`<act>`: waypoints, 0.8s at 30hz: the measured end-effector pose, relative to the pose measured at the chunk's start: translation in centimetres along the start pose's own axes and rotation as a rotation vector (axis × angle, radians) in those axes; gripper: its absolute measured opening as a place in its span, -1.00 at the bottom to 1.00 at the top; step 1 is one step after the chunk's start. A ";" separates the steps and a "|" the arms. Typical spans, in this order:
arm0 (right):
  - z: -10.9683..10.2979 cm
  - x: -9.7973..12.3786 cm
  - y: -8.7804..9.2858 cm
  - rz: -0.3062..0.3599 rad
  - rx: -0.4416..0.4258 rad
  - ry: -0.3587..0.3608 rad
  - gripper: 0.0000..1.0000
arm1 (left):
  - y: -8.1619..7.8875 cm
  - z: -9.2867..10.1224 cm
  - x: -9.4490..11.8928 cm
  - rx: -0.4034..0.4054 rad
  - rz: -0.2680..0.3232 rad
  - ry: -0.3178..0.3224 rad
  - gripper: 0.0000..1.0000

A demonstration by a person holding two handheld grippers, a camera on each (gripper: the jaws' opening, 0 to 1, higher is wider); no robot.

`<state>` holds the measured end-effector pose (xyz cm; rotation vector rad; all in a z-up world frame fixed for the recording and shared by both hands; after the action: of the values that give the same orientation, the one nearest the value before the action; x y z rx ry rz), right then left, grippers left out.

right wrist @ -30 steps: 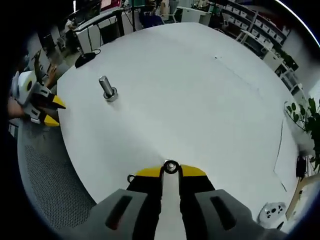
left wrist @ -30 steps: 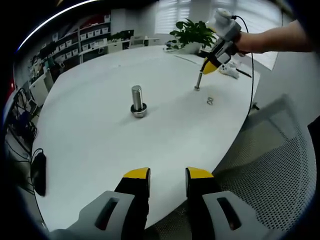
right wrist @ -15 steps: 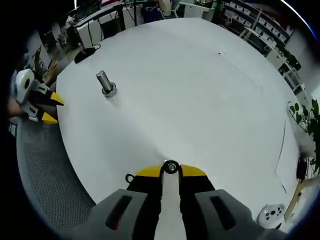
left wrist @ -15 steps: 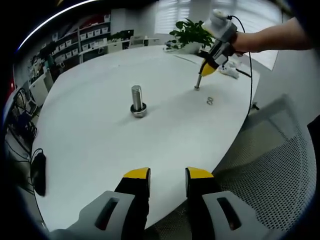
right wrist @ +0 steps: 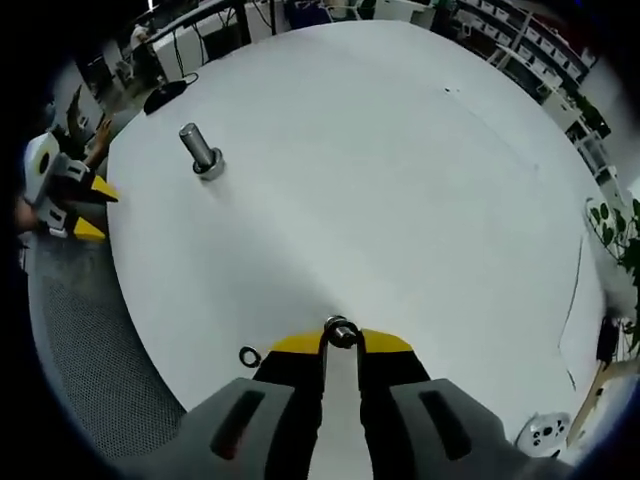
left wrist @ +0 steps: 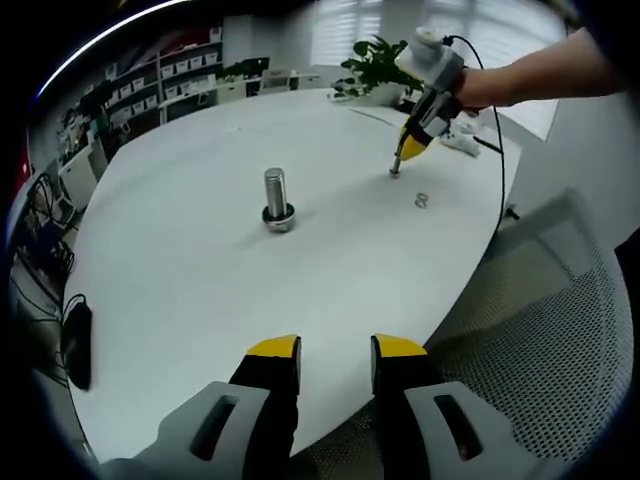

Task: Place the washer onto the threaded stud by aligning its center hole with the stud, sliding it down to the base, and recovering from edge contact or off-axis alignment until the washer reaches the visible bottom stop.

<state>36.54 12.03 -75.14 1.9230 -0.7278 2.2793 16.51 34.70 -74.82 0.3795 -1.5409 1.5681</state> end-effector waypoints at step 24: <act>-0.8 -2.0 0.6 -0.038 -0.005 -0.033 -0.71 | 0.1 -0.1 0.1 0.009 -0.006 -0.008 -0.48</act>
<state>36.05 12.33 -77.28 1.9588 -0.6945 2.2271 16.38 34.83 -74.87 0.3954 -1.5383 1.5707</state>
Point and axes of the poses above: the point that each gripper's makers call its tool centre point, and the gripper's own axes: x roughly backward along the fingers, z roughly to its right, y roughly out of its underside, the point moved 2 cm from there along x, roughly backward along the fingers, and after that the axes turned 8 degrees about x, right-handed, at the moved point
